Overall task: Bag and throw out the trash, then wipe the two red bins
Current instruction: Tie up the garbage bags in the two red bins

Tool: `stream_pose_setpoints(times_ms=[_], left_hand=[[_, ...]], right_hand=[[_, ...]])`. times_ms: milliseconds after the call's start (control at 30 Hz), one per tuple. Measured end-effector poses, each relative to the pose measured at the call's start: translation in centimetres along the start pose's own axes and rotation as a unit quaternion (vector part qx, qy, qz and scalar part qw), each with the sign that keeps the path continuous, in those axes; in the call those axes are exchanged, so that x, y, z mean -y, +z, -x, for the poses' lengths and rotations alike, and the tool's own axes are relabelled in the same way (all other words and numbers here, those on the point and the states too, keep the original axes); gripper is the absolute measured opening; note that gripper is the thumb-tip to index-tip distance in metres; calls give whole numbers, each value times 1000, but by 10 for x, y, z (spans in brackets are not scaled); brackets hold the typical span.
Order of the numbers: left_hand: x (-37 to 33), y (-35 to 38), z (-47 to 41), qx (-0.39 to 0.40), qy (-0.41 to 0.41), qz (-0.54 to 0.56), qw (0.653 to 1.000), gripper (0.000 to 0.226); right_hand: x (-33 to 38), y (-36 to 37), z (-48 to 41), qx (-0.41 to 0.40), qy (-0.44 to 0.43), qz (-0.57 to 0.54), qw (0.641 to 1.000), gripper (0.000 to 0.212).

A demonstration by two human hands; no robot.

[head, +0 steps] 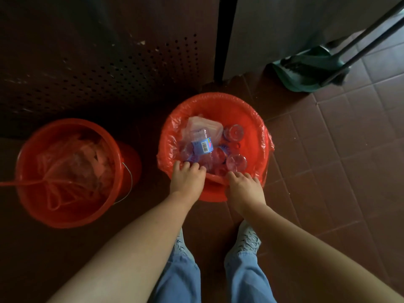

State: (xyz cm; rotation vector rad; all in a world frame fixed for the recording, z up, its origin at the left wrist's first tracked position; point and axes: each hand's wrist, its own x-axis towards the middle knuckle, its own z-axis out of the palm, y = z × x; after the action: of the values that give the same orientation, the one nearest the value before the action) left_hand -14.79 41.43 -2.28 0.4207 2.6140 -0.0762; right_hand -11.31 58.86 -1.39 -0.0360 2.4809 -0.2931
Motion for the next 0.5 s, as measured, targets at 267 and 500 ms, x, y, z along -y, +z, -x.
stream_pose_setpoints(times_ms=[267,500], left_hand=[[1,3,-6,-25,38,-12,999,29],[34,1,-12,-15,-5,-73,997,33]], right_hand=[[6,6,-16,23,29,86,996,41],[-20,-4,-20,-2,46,125,991,36]])
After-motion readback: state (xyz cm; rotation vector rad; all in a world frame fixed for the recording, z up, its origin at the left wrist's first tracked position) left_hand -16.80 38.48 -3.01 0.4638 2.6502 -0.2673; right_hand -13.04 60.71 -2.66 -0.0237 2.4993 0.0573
